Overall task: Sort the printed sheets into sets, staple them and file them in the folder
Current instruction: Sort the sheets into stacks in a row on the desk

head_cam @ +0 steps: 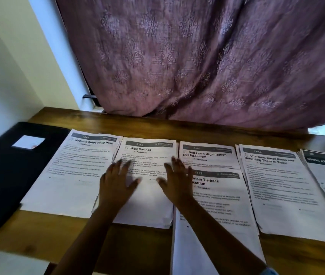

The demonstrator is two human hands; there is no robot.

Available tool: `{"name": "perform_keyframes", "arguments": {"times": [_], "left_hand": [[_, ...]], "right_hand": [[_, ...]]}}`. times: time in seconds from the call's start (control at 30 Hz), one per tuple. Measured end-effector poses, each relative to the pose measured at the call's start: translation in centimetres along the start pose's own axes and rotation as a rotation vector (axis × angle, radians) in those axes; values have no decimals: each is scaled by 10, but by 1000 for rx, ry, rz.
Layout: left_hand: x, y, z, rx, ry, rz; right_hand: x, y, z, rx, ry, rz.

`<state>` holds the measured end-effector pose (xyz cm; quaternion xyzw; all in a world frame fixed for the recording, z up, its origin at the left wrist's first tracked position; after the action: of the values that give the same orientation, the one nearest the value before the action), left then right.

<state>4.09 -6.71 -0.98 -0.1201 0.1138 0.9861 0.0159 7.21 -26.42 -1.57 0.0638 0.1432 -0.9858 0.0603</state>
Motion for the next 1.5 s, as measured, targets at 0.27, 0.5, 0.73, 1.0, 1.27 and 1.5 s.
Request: {"name": "perform_keyframes", "arguments": {"times": [0.27, 0.5, 0.73, 1.0, 1.27, 1.5], "left_hand": [[9, 2, -28, -41, -262, 34], [11, 73, -7, 133, -55, -128], [43, 191, -44, 135, -181, -436], [58, 197, -70, 147, -188, -405], [58, 199, -70, 139, -189, -404], [58, 199, -71, 177, -199, -400]], "right_hand": [[8, -7, -13, 22, -138, 65], [34, 43, 30, -53, 23, 15], [83, 157, 56, -18, 53, -259], [94, 174, 45, 15, -76, -245], [91, 170, 64, -151, -92, -268], [111, 180, 96, -560, 42, -662]]}}
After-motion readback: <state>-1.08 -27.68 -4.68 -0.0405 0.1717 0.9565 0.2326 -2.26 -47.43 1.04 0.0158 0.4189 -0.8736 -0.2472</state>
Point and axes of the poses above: each hand's wrist, its own x-axis away from the middle knuckle, its own z-axis out of the back of the hand, y = z × x, the point moved 4 cm from there along -x, towards the middle knuckle, and after that the axes turned 6 degrees about -z, right-handed, at the moved point
